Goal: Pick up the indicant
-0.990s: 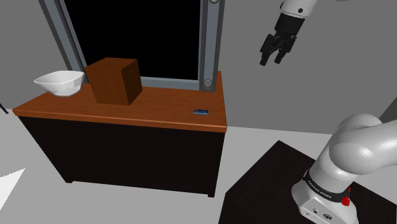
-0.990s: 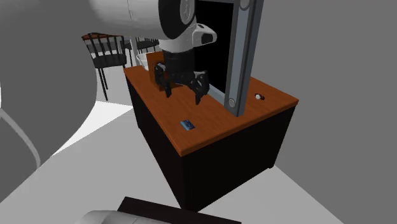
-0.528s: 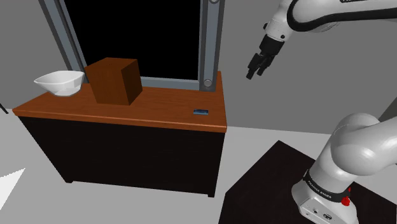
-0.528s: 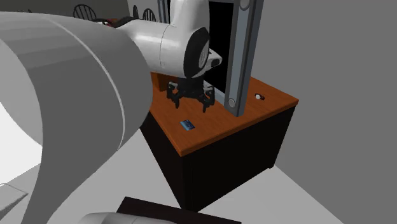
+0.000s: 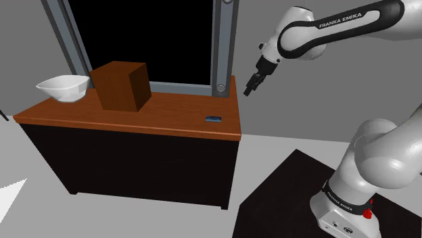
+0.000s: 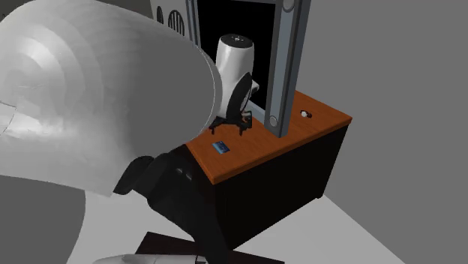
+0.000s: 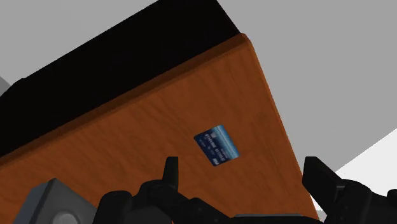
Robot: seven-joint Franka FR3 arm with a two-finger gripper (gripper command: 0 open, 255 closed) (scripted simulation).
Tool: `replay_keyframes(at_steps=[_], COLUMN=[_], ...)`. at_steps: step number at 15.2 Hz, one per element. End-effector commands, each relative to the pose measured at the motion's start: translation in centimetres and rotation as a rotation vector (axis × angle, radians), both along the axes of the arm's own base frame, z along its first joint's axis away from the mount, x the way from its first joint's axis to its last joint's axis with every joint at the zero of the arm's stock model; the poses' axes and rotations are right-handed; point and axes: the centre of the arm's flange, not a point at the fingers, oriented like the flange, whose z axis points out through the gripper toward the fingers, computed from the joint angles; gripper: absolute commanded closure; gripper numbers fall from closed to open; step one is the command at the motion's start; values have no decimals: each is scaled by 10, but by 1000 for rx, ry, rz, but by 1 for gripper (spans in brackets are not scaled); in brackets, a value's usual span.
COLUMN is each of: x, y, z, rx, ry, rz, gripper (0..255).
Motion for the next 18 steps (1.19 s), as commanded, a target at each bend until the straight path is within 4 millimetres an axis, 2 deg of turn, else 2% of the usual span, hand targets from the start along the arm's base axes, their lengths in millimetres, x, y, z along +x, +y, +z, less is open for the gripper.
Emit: replay_keyframes(at_steps=[1,9,17,18], x=[15,86,157,160], y=[1,19,53,55], z=[-21,-92,-155,-157], rx=[2,22,41,42], ry=[-29,-131,-232,-236], rz=[55,270,484,493], gripper=[0,0,0,0])
